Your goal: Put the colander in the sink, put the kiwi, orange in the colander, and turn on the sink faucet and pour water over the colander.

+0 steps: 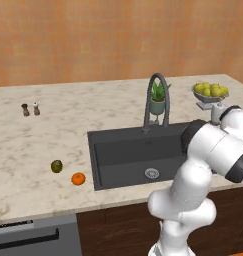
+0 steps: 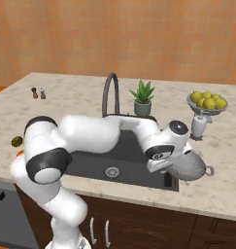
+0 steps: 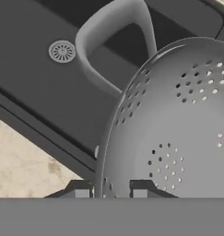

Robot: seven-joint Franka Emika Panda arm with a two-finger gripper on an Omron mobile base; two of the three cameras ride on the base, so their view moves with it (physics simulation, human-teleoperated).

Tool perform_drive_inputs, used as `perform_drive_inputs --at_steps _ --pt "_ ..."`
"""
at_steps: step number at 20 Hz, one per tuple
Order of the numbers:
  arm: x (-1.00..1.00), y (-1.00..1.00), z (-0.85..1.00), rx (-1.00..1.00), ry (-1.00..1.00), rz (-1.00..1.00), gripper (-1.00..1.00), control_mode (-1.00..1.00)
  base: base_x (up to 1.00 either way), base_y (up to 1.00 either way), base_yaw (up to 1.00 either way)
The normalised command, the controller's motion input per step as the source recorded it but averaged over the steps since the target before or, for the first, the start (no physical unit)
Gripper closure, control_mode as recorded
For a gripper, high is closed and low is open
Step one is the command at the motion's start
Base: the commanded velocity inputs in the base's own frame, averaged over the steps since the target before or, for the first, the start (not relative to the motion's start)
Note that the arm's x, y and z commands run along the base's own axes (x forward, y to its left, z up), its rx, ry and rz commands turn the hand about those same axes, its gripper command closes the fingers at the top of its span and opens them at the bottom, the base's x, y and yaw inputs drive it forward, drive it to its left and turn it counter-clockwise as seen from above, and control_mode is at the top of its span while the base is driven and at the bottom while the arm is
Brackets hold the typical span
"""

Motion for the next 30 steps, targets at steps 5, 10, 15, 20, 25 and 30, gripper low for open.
perform_drive_inputs --at_steps 5,10,15,20,25,30 --pt "0.00 1.00 0.11 -0.14 -0.09 0.05 1.00 -1.00 0.00 0.00 0.00" --pt "-0.03 1.00 0.00 -0.12 -0.05 0.02 1.00 -1.00 0.00 0.00 0.00" --pt "0.00 0.91 0.00 -0.02 0.00 0.02 1.00 -1.00 0.00 0.00 0.00" --pt "0.00 0.78 0.00 0.00 0.00 0.02 1.00 -1.00 0.00 0.00 0.00" --pt "0.02 0.74 0.00 0.00 0.00 0.01 1.00 -1.00 0.00 0.00 0.00" --pt "0.23 0.83 0.00 0.00 0.00 0.00 1.00 -1.00 0.00 0.00 0.00"
